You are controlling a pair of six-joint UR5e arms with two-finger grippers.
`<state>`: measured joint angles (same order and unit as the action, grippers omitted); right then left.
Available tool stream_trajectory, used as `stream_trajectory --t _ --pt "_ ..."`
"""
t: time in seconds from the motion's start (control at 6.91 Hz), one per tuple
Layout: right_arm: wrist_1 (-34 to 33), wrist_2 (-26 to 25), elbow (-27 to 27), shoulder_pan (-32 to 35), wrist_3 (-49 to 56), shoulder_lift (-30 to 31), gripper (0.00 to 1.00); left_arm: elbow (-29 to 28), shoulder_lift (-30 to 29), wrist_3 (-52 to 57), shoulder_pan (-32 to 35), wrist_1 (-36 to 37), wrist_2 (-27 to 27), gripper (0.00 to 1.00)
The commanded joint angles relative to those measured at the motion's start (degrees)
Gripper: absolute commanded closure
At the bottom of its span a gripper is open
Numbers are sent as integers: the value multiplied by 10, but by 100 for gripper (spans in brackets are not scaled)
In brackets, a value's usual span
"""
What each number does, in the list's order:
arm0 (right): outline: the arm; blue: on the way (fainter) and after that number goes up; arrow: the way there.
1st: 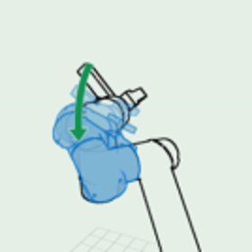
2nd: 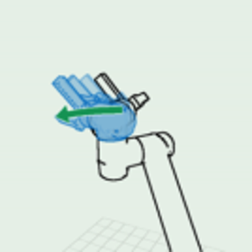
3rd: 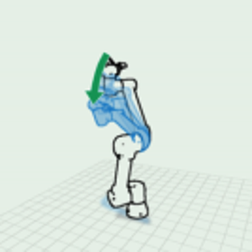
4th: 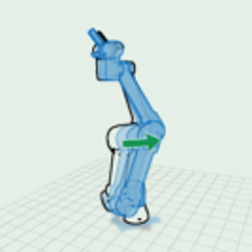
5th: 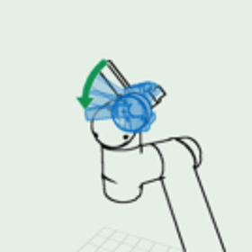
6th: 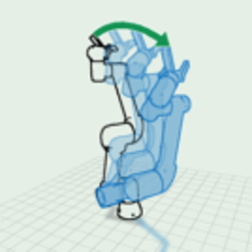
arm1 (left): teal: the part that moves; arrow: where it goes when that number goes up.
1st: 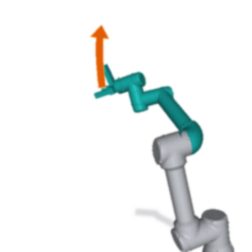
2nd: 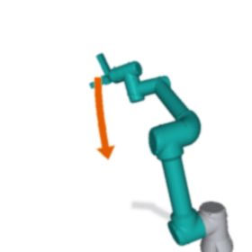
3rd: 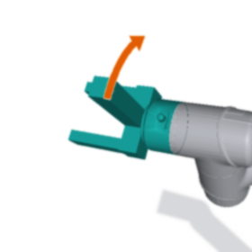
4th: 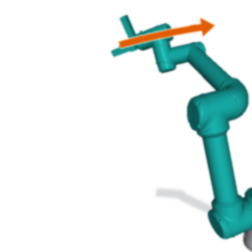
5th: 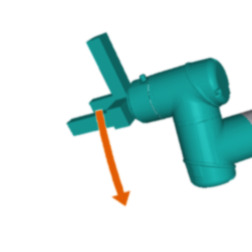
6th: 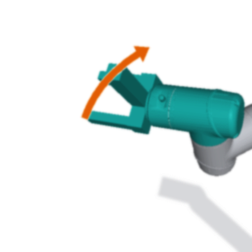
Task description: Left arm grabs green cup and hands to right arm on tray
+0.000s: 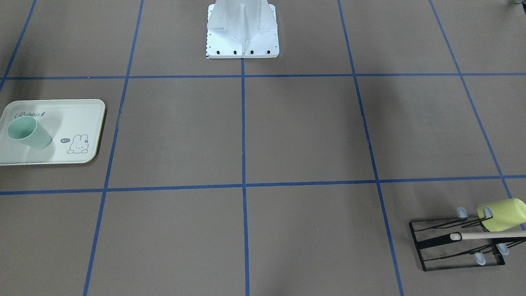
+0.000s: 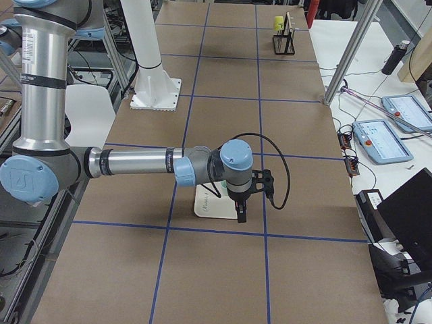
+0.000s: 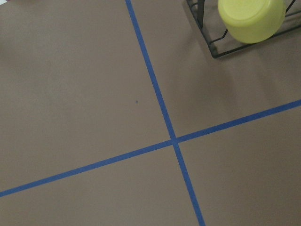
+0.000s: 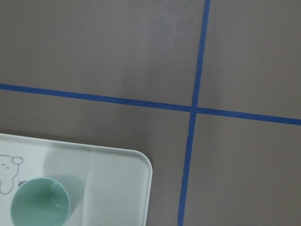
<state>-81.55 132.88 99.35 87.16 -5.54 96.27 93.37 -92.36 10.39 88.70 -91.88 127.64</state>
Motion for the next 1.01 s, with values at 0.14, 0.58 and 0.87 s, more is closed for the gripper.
stream_trajectory --t 0.14,0.58,0.87 --pt "-157 30 -9 9 1 -66 0 -35 39 0 20 -7 73 0" --pt "-179 33 -9 16 2 -60 0 -23 41 -27 20 -8 73 0" --pt "-179 39 0 15 6 -58 0 20 75 -32 24 -8 71 0"
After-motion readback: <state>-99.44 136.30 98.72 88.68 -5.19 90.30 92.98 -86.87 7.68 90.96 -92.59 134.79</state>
